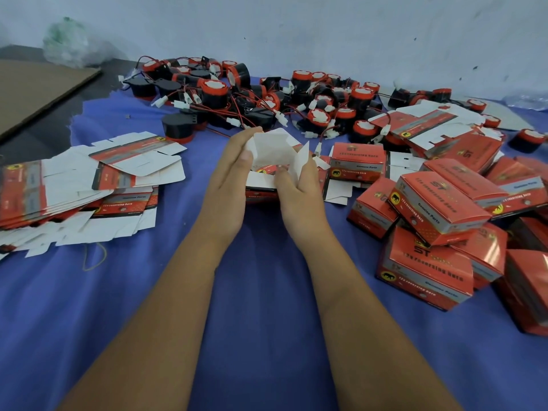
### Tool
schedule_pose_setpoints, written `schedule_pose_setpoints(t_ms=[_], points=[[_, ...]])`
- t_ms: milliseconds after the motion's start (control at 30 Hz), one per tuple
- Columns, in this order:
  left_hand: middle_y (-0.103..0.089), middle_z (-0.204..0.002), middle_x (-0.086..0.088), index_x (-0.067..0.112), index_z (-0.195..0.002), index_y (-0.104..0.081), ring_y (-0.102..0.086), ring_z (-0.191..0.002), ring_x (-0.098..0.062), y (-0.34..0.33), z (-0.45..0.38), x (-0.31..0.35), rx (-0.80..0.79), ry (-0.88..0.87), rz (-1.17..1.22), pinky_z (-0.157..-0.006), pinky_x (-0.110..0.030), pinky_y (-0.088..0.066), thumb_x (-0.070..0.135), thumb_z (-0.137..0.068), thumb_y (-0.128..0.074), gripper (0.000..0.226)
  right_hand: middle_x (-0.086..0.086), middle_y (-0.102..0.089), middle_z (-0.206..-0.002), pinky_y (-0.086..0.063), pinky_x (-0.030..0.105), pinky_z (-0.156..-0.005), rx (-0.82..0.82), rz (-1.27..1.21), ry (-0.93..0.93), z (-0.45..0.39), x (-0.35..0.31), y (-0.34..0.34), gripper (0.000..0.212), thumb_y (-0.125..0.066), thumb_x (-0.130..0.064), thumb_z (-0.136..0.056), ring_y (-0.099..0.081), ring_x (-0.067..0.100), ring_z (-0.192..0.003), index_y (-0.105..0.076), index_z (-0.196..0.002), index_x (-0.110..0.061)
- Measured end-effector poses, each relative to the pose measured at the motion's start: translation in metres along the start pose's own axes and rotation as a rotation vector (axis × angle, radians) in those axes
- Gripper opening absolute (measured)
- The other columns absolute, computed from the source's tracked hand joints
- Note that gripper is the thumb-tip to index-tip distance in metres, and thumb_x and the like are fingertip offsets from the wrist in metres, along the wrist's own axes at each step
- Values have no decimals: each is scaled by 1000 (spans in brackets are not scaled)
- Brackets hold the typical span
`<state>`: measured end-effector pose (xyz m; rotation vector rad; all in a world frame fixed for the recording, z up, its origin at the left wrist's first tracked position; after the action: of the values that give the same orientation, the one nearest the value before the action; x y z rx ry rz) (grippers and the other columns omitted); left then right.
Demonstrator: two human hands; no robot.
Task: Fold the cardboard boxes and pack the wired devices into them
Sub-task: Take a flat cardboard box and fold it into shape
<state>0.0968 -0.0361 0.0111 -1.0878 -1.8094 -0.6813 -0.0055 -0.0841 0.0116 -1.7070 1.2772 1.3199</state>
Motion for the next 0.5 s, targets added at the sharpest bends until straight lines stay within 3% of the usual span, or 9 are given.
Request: schedule_pose_setpoints(t_ms=[133,267,367,500], points=[[-55,-134,10,37,-127,-50,-50,-127,-7,0,2,1,-20,-12,-23,-105,-22,-40,28,-102,-34,31,6,-54,-122,-48,36,-96,-3,-28,-11,-1,2,1,27,-44,-11,-99,-51,20,-114,-46,-103,-37],[-54,-135,3,24,-134,-48,-50,-127,-11,-2,4,2,-45,-42,-59,-107,-27,-40,27,-103,-34,34,0,-57,-123,-48,23,-90,7,-110,-37,0,3,1,23,-47,-17,-101,-54,15,-115,-49,-114,-36],[-56,-134,0,26,-133,-49,-52,-127,-19,-3,6,1,-67,-33,-72,-109,-42,-42,29,-104,-35,33,-2,-60,-124,-46,19,-91,58,-171,-87,0,5,3,24,-50,-26,-102,-56,10,-114,-52,-125,-27],[-54,-138,-2,26,-136,-47,-50,-128,-25,-3,7,-2,-56,-30,-177,-107,-52,-40,32,-101,-37,37,-11,-64,-111,-48,9,-77,105,-264,-127,-1,4,5,19,-52,-26,-101,-61,-7,-94,-56,-119,-27]])
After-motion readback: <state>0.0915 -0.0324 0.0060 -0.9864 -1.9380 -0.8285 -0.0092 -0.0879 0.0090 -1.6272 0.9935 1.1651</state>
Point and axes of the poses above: each hand's wrist, its own z-axis away from the middle knuckle, its own y-axis out of the back of the hand, x = y × z, the point moved 3 cm from there along -z, towards the middle knuckle
